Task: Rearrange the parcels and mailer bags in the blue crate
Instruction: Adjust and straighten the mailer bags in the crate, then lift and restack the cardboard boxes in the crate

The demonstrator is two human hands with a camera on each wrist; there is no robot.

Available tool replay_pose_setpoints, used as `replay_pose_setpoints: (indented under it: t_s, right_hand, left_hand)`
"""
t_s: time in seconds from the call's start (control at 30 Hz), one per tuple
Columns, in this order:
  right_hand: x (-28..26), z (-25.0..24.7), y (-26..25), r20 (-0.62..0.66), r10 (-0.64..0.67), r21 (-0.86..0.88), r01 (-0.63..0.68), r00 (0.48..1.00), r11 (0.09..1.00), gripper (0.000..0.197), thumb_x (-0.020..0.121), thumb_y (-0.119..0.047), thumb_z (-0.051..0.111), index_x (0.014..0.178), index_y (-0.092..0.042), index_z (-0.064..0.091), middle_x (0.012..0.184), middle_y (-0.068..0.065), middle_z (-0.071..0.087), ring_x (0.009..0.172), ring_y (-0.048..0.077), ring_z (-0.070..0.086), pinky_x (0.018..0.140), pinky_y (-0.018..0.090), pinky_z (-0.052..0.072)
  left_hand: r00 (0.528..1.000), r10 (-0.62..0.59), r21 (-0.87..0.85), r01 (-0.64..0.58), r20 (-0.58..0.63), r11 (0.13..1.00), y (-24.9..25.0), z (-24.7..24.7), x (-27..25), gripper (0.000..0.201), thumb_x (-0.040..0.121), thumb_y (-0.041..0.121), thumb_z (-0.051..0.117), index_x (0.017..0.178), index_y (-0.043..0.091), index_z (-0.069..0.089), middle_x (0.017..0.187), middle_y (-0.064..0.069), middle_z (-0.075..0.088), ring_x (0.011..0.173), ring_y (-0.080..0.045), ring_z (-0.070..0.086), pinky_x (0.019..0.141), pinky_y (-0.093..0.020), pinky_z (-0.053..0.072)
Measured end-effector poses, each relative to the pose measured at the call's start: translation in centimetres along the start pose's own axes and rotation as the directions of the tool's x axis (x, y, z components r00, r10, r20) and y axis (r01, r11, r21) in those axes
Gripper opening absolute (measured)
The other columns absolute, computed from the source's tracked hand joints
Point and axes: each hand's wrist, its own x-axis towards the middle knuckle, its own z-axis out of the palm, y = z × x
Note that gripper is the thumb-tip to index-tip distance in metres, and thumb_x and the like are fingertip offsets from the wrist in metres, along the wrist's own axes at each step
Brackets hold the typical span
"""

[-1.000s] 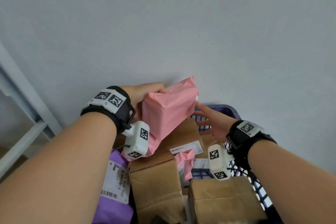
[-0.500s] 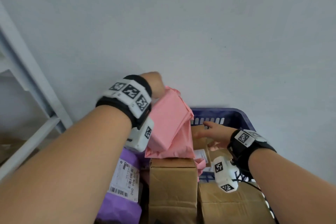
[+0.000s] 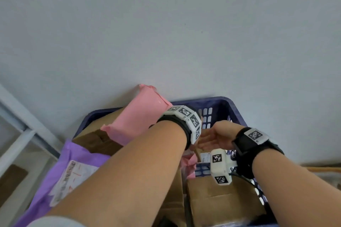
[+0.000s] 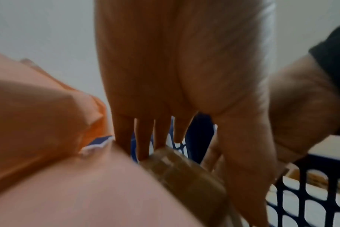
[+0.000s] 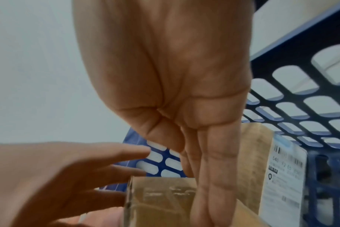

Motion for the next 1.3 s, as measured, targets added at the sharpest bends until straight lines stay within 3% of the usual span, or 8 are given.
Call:
replay_pose_setpoints:
  t_s: [0.13,0.33,0.57,0.8,0.9,1.0,1.07,1.3]
  right_hand:
    - [0.0,-0.3,-0.3,0.005,-0.02,0.006,0.02,1.0,1.0,0.042,0.099,0.002,0.021,0.132,0.013,0.046,0.128,0.031,0.056,0.124,0.041,0.052,0.101,0.043,0.045]
    - [1.2,-0.5,-0.8,-0.174,-0.092,-0.401,0.015,0.98,0.916,0.033,0.1,-0.01,0.043,0.126,0.006,0.055,0.112,0.023,0.069,0.104,0.035,0.067,0.096,0.047,0.051]
    - [-0.1,1.3,0.2,-0.032,-0.009,-0.742,-0.017,0.999,0.67,0.053,0.09,-0.006,0.059,0.141,-0.014,0.046,0.137,0.011,0.053,0.102,0.025,0.069,0.087,0.034,0.056]
    - [2.1,4.8,0.8,0.185,0.111,-0.602,0.023,0.976,0.798,0.035,0.084,0.005,0.051,0.118,-0.001,0.06,0.113,0.021,0.069,0.1,0.036,0.069,0.097,0.046,0.05]
    - [2.5,4.4,1.0,0.14,0.182,-0.736,-0.02,0.973,0.676,0.037,0.077,-0.011,0.064,0.114,-0.003,0.068,0.112,0.018,0.07,0.106,0.035,0.067,0.096,0.047,0.051]
    - [2.8,3.5,0.8,0.03,0.049,-0.776,-0.007,0.998,0.631,0.025,0.088,-0.017,0.061,0.111,-0.008,0.068,0.094,0.007,0.074,0.076,0.018,0.068,0.06,0.025,0.056]
    - [3.0,3.0,0.1,-0.09,-0.164,-0.789,0.03,0.982,0.614,0.024,0.092,-0.013,0.057,0.114,-0.006,0.066,0.098,0.01,0.071,0.08,0.02,0.069,0.067,0.029,0.059]
    - [4.7,3.0,-2.1,-0.052,-0.319,-0.997,-0.031,0.946,0.07,0.069,0.072,-0.029,0.082,0.132,-0.015,0.05,0.13,0.006,0.057,0.116,0.024,0.057,0.095,0.036,0.05]
  left_hand:
    - [0.999,0.044,-0.096,-0.041,0.023,0.995,0.9,0.5,0.4,0.046,0.09,0.028,0.065,0.133,0.013,0.057,0.129,-0.012,0.063,0.118,-0.034,0.06,0.098,-0.051,0.049]
    - [0.993,-0.017,0.004,0.017,0.12,1.0,-0.3,-0.5,0.7,0.046,0.042,0.043,0.075,0.082,0.022,0.065,0.082,-0.001,0.071,0.073,-0.023,0.068,0.074,-0.044,0.059]
    - [0.991,-0.065,-0.219,0.089,0.114,0.972,-6.4,-2.4,-3.2,0.104,0.063,0.031,0.075,0.148,0.038,0.017,0.115,-0.006,0.056,0.102,-0.023,0.06,0.089,-0.037,0.054]
    - [0.985,-0.124,-0.462,0.166,0.12,0.871,-10.0,-1.8,-6.0,0.123,0.065,0.003,0.07,0.148,0.051,-0.007,0.129,-0.016,0.045,0.104,-0.032,0.056,0.087,-0.045,0.057]
    - [0.98,-0.108,-0.519,0.18,0.167,0.836,-10.7,-0.2,-6.2,0.118,0.067,-0.006,0.067,0.15,0.046,0.001,0.11,-0.011,0.049,0.094,-0.031,0.059,0.08,-0.042,0.058]
    - [0.974,-0.074,-0.522,0.179,0.216,0.834,-10.6,0.9,-5.9,0.109,0.073,-0.013,0.061,0.151,0.041,0.009,0.088,-0.007,0.048,0.069,-0.024,0.055,0.067,-0.037,0.051]
    - [0.971,-0.058,-0.488,0.168,0.233,0.857,-10.7,1.1,-5.7,0.106,0.075,-0.015,0.059,0.151,0.04,0.011,0.095,-0.008,0.05,0.068,-0.022,0.052,0.059,-0.032,0.048]
    - [0.956,-0.022,-0.497,0.171,0.292,0.851,-11.4,1.6,-5.2,0.097,0.074,-0.008,0.063,0.145,0.044,0.024,0.102,-0.004,0.05,0.08,-0.023,0.056,0.068,-0.033,0.048]
